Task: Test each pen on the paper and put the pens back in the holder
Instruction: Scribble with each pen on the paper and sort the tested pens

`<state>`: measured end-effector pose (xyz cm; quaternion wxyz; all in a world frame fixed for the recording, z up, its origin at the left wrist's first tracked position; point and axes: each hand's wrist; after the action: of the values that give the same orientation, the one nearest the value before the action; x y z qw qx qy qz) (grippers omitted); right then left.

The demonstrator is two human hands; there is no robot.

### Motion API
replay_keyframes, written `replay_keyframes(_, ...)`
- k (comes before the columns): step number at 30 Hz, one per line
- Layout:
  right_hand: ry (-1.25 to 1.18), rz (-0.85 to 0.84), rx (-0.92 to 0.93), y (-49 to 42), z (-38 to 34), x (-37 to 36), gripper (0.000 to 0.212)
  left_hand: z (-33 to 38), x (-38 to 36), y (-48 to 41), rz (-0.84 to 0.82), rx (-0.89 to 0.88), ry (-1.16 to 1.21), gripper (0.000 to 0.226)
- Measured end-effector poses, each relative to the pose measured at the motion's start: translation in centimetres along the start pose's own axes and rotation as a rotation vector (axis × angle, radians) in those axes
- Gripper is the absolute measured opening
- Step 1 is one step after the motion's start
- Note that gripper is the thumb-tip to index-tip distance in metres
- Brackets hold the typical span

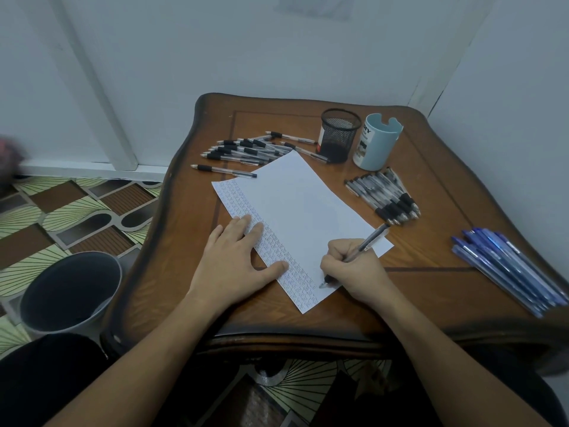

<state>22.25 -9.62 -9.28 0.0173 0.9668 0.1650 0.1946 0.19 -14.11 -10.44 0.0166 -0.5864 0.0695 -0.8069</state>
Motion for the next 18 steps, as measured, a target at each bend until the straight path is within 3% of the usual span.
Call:
replay_keyframes(7, -0.146, 0.158, -0.038, -0.4, -0.6, 0.3, 0.03, 0.1, 0.1, 0.1, 0.011, 0.0, 0.012, 0.1)
replay_keyframes(14, -0.411, 0.193, -0.133, -0.9, -1.8, 0.7, 0.047, 0.1, 0.2, 0.1, -0.009, 0.004, 0.009, 0.101)
replay_keyframes(18, -0.401, 0.217, -0.165, -1.1, -2.2, 0.7, 0.026, 0.1, 0.3, 0.0, -0.015, 0.006, -0.005, 0.1)
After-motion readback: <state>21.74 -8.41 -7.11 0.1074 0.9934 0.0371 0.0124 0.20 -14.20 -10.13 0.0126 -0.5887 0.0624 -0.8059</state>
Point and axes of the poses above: each hand's wrist, its own y-axis away from the middle knuckle, its own x-axis out of the back of the hand, z = x × y, and after that the axes turned 6 degrees about -x, right-handed
